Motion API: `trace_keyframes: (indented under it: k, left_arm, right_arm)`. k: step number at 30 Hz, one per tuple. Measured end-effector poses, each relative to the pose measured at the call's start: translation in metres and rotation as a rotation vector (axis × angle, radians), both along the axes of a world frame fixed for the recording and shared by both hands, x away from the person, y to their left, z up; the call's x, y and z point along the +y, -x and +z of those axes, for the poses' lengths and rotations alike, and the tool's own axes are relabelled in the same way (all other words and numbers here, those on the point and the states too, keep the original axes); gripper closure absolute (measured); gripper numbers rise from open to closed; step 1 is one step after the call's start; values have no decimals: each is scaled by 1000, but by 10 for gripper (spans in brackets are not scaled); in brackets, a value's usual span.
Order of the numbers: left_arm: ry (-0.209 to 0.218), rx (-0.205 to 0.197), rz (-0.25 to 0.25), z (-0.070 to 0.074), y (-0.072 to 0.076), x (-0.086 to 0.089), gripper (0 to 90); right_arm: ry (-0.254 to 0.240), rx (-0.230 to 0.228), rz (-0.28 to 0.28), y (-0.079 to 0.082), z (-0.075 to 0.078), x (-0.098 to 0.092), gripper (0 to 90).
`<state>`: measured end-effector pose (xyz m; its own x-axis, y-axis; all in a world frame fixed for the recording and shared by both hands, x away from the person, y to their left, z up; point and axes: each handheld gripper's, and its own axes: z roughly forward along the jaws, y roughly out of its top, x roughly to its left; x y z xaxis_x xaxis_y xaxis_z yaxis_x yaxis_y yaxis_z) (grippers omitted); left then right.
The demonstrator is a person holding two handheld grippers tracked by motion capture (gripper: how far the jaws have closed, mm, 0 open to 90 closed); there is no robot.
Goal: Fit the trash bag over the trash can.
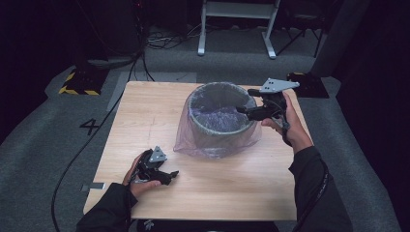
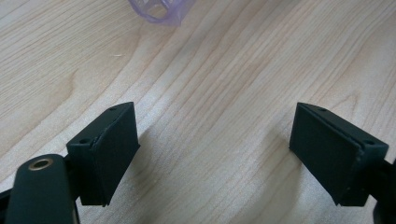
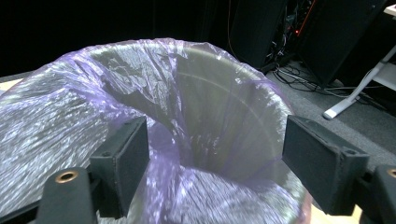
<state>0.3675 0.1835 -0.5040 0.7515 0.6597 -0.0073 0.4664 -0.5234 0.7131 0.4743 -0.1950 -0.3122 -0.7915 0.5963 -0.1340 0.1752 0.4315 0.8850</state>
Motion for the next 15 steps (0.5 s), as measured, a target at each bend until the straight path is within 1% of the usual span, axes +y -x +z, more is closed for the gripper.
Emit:
trace_keyframes:
  k: [5,6,7,11,13,15]
  left_arm:
    - [0,0,1,0,0,0,148]
    - [0,0,1,0,0,0,148]
    - [0,0,1,0,0,0,147]
    - [0,0,1,0,0,0,147]
    - [0,0,0,0,0,0,147]
    - [0,1,0,0,0,0,147]
  right_arm:
    - [4,18,9,-3,-2,10,228]
    - [10,21,11,-3,-3,13,231]
    - [27,35,16,-4,-5,19,234]
    - [29,44,17,-5,-7,24,235]
    - [21,55,20,-6,-8,27,235]
    - [29,58,23,-7,-9,29,236]
